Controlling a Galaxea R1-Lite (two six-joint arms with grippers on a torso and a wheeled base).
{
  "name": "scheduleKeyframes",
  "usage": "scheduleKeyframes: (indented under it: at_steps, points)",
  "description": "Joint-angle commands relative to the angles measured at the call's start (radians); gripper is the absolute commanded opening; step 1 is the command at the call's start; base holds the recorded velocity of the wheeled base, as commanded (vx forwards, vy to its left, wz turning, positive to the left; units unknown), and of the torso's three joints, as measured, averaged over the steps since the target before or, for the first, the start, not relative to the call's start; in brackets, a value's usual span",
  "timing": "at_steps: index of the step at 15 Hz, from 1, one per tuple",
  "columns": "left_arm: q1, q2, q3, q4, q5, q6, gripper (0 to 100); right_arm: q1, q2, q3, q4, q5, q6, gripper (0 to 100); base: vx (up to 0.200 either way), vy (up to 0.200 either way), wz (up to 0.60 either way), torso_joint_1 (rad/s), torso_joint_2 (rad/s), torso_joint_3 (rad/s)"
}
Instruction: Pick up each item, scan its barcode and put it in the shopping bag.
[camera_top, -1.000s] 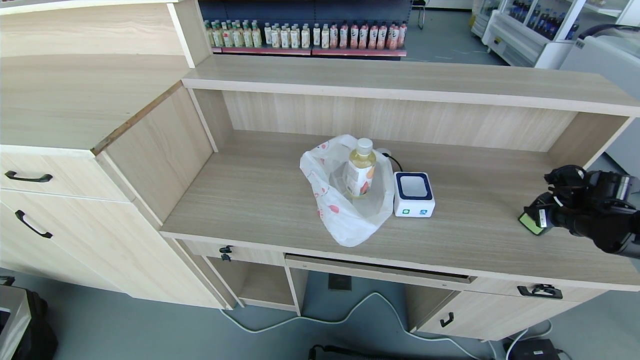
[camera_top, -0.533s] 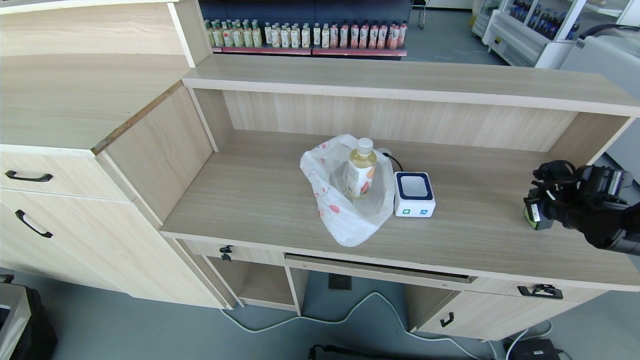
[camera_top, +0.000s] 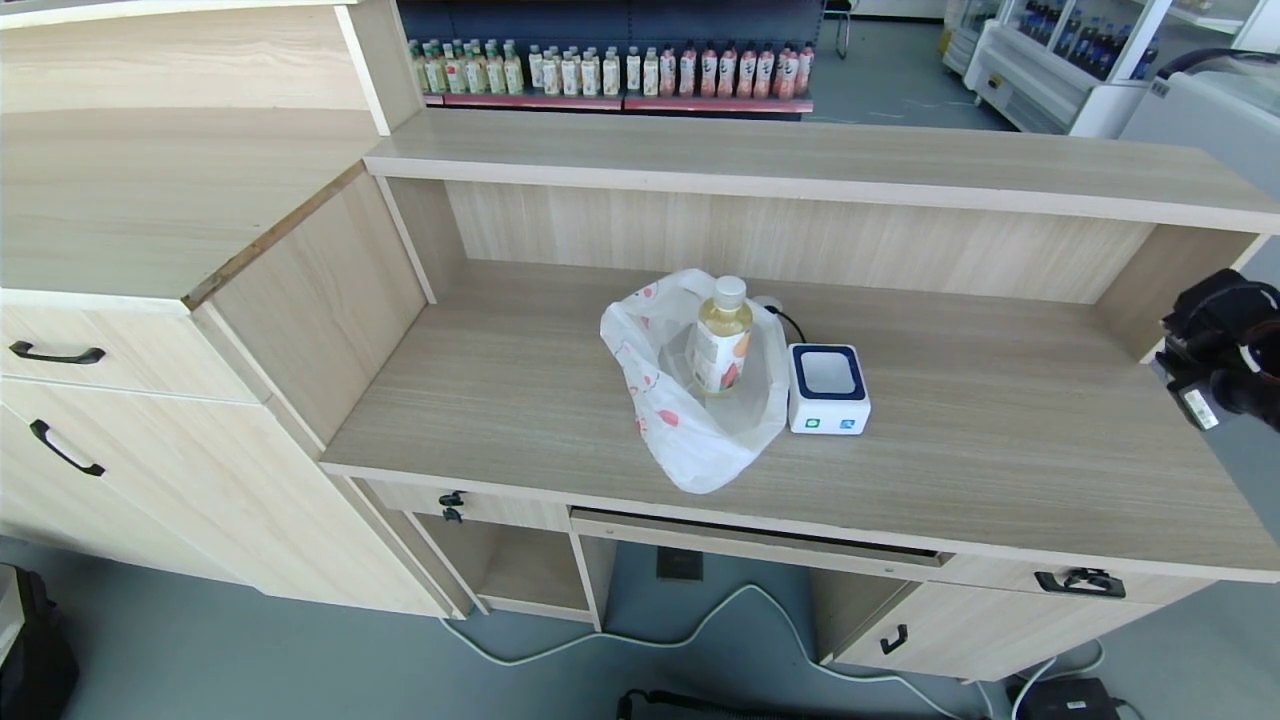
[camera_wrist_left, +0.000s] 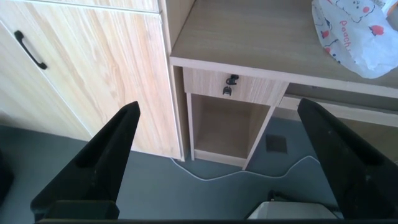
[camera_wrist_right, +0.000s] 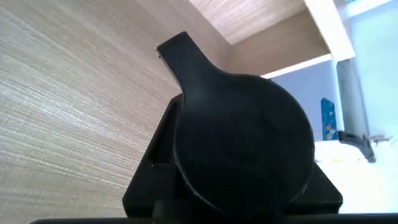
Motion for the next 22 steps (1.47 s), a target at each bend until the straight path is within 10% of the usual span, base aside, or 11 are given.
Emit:
scheduleKeyframes:
  at_steps: [1,4,8,12,22]
  points:
    - [0.001,0.0,0.0,-0.001,0.0,-0.001,100,0.039,-0.351,0.218,-0.056,0.164,-0.158,0,0.0,0.0,0.0,0.0,0.0,0.0]
    - [0.001,0.0,0.0,-0.001,0.0,-0.001,100,0.333,-0.523,0.221,0.12,0.333,-0.828,0,0.0,0.0,0.0,0.0,0.0,0.0]
    - [0.001,0.0,0.0,-0.001,0.0,-0.001,100,0.732,-0.497,0.229,0.082,0.324,-1.296,0,0.0,0.0,0.0,0.0,0.0,0.0]
    - [0.001,0.0,0.0,0.0,0.0,0.0,100,1.0,-0.454,0.244,-0.064,0.37,-1.549,0,0.0,0.0,0.0,0.0,0.0,0.0]
    - [0.001,0.0,0.0,0.0,0.0,-0.001,100,1.085,-0.446,0.316,-0.239,0.628,-1.623,0,0.0,0.0,0.0,0.0,0.0,0.0]
